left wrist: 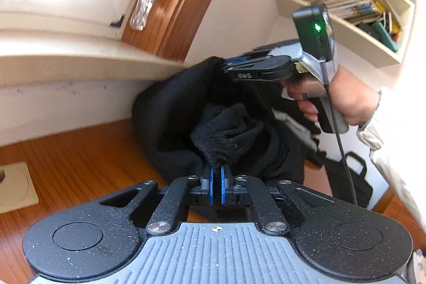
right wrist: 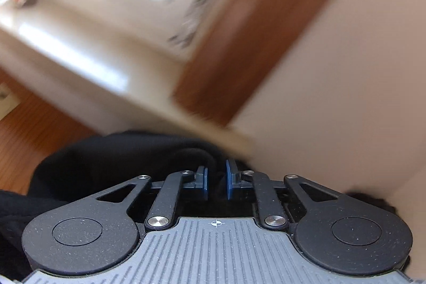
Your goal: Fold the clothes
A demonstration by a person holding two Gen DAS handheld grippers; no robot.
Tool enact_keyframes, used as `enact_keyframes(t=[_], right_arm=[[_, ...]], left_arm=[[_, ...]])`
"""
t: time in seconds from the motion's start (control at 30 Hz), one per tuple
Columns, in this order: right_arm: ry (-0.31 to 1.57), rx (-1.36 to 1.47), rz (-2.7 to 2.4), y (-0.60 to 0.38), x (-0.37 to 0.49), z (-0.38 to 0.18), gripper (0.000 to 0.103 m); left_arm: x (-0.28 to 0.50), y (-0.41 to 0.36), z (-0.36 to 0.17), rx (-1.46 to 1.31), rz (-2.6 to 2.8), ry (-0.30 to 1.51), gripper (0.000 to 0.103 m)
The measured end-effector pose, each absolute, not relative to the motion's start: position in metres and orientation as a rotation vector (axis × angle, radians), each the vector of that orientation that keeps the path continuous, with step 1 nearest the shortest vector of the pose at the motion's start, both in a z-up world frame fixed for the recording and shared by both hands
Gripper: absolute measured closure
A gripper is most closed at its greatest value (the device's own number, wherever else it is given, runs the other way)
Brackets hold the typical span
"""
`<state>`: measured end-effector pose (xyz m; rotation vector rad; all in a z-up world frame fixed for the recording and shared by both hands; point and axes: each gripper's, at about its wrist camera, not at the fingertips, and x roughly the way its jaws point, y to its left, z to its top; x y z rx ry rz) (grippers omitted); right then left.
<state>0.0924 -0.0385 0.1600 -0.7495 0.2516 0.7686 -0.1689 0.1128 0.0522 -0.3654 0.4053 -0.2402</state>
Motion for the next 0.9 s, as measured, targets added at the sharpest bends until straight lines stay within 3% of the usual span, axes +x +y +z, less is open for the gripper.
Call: enact_keyframes(t=[0.07, 0.33, 0.47, 0.57, 0.7, 0.83, 0.9], right_arm=[[0.207, -0.711, 0.718, -0.053, 0.097, 0.174, 0.098], [0.140, -0.672, 0.537, -0.121, 0.111, 0.220, 0.100], [0.157, -0.608, 0.434, -0.160, 0.121, 0.235, 0.100], [0.269, -0.631, 0.408, -0.182, 0.130, 0.221, 0.099], [0.416, -0.696, 0.483, -0.196, 0.133, 0.186, 0.088], [0.410, -0.647, 0.642, -0.187, 0.117, 0.181, 0.058], [0.397, -0.627, 0.720, -0.176, 0.110, 0.180, 0.049]], left_arm=[[-0.172, 0.114, 0.056, -0.370, -0.236, 0.384, 0.098], [-0.182, 0.126, 0.073, -0.379, -0.219, 0.304, 0.098], [-0.187, 0.137, 0.078, -0.406, -0.213, 0.284, 0.098], [-0.184, 0.139, 0.075, -0.410, -0.216, 0.305, 0.098], [-0.176, 0.138, 0.065, -0.407, -0.204, 0.356, 0.098], [-0.170, 0.144, 0.057, -0.425, -0.205, 0.376, 0.098], [-0.170, 0.145, 0.056, -0.420, -0.205, 0.378, 0.098]])
